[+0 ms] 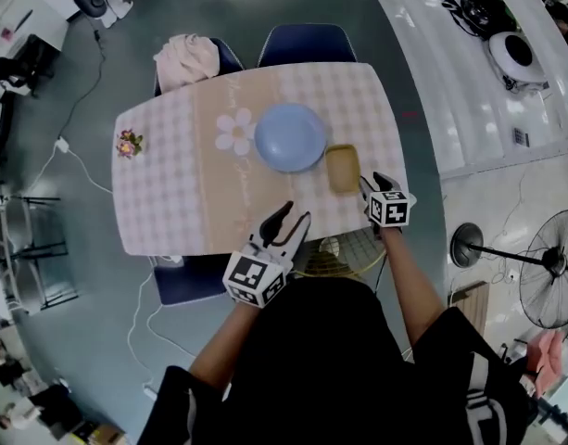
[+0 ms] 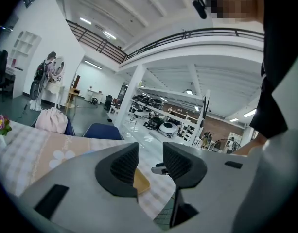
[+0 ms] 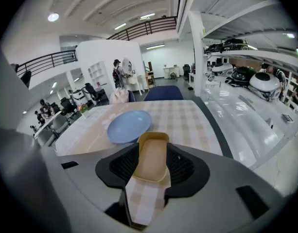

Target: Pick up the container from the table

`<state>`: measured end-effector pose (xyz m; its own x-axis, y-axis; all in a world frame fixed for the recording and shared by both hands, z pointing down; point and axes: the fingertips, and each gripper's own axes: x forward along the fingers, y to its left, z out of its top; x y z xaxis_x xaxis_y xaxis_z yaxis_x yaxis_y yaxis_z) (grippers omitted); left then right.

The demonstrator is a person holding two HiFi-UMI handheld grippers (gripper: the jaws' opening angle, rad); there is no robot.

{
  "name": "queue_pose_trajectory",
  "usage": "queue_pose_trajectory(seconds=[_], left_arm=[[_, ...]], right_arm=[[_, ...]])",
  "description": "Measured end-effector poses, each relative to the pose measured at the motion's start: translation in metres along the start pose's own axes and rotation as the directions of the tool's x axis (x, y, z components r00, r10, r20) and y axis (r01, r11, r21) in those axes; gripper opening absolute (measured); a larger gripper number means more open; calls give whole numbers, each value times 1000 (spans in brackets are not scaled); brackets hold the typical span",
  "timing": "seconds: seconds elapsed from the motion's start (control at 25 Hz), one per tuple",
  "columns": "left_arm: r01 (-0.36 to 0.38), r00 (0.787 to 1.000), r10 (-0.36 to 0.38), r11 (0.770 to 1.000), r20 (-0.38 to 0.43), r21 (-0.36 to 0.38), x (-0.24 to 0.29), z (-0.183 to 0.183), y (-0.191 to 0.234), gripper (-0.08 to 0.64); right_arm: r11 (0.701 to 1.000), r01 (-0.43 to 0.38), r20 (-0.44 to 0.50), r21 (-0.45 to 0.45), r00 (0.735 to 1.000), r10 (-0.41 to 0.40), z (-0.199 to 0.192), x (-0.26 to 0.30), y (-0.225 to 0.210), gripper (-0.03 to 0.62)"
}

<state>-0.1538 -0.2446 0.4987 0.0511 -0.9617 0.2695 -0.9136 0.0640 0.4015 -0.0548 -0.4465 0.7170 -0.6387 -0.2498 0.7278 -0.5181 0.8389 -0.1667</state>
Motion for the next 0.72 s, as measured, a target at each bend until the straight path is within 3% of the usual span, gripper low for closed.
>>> queue_pose_trajectory(seconds=[0.4, 0.52, 0.72], left_arm=[[-122, 991, 123, 992, -48, 16, 11, -10, -5, 139], [-148, 986, 153, 986, -61, 70, 11, -18, -9, 140], [-189, 980, 194, 978, -50, 86, 7, -24, -20, 139]], right_arm=[[999, -28, -162, -17, 986, 25, -44, 92, -42, 161], [999, -32, -182, -35, 983, 25, -52, 105, -45, 140], [999, -46, -177, 2, 983, 46, -55, 119, -42, 69]])
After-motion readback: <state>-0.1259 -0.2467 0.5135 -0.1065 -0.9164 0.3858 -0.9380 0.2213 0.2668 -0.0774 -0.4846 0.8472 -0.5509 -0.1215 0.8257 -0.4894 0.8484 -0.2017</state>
